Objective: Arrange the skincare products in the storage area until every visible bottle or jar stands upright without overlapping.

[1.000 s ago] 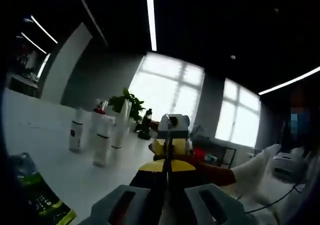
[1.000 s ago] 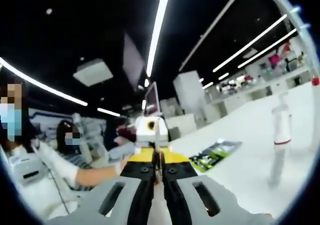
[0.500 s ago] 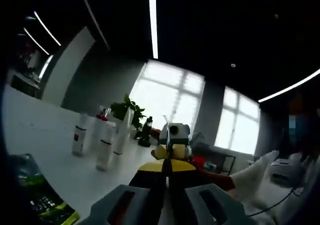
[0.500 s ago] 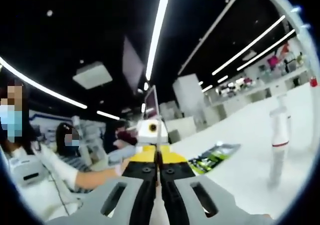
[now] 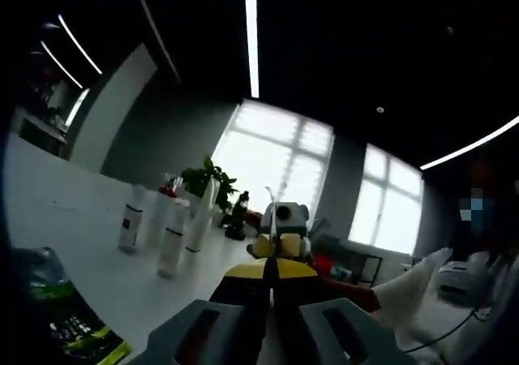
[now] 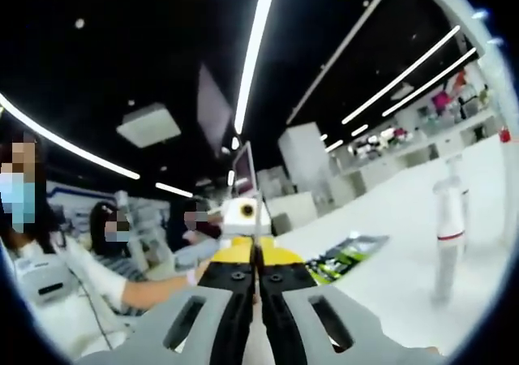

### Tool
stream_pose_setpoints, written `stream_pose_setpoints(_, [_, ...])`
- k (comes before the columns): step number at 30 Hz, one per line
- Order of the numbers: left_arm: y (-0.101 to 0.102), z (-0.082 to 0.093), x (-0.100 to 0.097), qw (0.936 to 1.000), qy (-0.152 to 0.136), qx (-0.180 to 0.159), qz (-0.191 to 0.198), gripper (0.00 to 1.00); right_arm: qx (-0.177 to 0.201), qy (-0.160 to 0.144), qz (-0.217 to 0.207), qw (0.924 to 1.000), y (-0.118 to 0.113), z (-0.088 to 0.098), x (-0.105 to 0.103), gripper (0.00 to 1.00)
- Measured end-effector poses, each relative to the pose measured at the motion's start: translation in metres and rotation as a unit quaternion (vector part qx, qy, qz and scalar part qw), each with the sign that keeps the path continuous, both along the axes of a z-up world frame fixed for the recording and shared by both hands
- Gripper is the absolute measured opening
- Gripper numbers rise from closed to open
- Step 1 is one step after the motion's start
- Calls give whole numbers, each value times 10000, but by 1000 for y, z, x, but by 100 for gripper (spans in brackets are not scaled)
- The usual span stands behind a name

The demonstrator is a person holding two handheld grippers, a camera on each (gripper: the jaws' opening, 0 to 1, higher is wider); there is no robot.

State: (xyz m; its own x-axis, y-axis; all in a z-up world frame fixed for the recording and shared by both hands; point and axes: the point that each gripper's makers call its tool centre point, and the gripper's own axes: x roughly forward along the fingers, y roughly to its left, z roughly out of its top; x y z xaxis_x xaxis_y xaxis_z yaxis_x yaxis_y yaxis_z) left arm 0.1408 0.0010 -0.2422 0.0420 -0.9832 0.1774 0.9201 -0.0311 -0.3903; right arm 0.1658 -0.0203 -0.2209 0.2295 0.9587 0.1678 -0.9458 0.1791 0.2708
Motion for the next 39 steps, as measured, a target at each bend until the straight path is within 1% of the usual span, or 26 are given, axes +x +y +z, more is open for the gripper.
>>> stream_pose_setpoints(2, [1,0,2,10000,9,22,24,0,-3,-48,7,10000,1,0,-1,0])
stream_pose_setpoints(4, [3,2,5,10000,59,0,5,0,1,-247,-118,9996,0,1,3,2])
stream_pose_setpoints(6, [5,3,7,10000,89,-33,18,0,-47,-378,-250,9990,0,0,5,6])
stream_pose_setpoints(8, [7,5,11,9999,124,-66,75,0,-48,-388,-254,9989,1,0,4,11])
stream_pose_setpoints(9, [8,6,14,9995,278,-101,88,0,-46,-422,-255,9988,1,0,4,12])
stream_pose_setpoints(10, [10,6,15,9995,296,-120,62,0,-65,-449,-257,9986,2,0,3,12])
stream_pose_setpoints(11, [11,8,18,9994,294,-134,107,0,-175,-527,-301,9980,3,-2,3,12])
stream_pose_setpoints(15, [15,6,29,9989,380,-77,273,0,-324,-692,-429,9962,4,-4,2,15])
stream_pose_setpoints(16, [15,6,31,9985,448,-63,322,0,-353,-721,-452,9957,5,-5,2,18])
stream_pose_setpoints(17, [15,6,33,9983,443,-51,379,0,-419,-747,-482,9952,5,-7,2,20])
stream_pose_setpoints(18, [14,6,33,9977,448,-33,499,0,-493,-756,-492,9947,5,-8,2,22])
stream_pose_setpoints(21, [11,7,32,9963,557,16,651,0,-606,-903,-594,9923,4,-12,2,26])
stream_pose_setpoints(23, [13,4,40,9939,622,174,892,0,-928,-1007,-887,9866,-3,-21,12,29])
stream_pose_setpoints(24, [13,5,42,9937,635,146,913,0,-875,-997,-922,9869,-4,-20,13,31])
stream_pose_setpoints(26, [16,7,49,9911,754,182,1080,0,-963,-996,-1108,9841,-11,-23,19,32])
stream_pose_setpoints(27, [18,9,52,9900,752,213,1175,0,-996,-1037,-1202,9823,-17,-24,22,32])
stream_pose_setpoints(28, [19,12,53,9899,734,221,1194,0,-1028,-998,-1244,9818,-21,-26,23,32])
stream_pose_setpoints(30, [20,13,59,9856,828,302,1441,0,-1047,-874,-1387,9809,-31,-29,26,33])
stream_pose_setpoints(31, [20,16,61,9846,894,249,1479,0,-1047,-879,-1403,9806,-33,-29,26,37])
stream_pose_setpoints(33, [19,17,68,9811,1210,217,1496,0,-1170,-866,-1500,9779,-41,-34,24,49])
stream_pose_setpoints(34, [19,17,73,9787,1334,229,1542,0,-1266,-865,-1571,9756,-44,-37,24,58])
stream_pose_setpoints(35, [18,15,79,9764,1449,305,1574,0,-1417,-918,-1642,9719,-48,-42,22,65])
stream_pose_setpoints(36, [17,13,84,9763,1472,357,1547,0,-1476,-968,-1718,9692,-50,-45,22,70])
stream_pose_setpoints(37, [16,9,88,9731,1652,448,1544,0,-1527,-1031,-1798,9663,-54,-48,21,75])
stream_pose_setpoints(38, [16,6,93,9683,1851,445,1616,0,-1580,-1049,-1850,9643,-56,-51,20,79])
stream_pose_setpoints(39, [15,2,99,9617,2158,434,1634,0,-1654,-1019,-1887,9626,-58,-52,20,82])
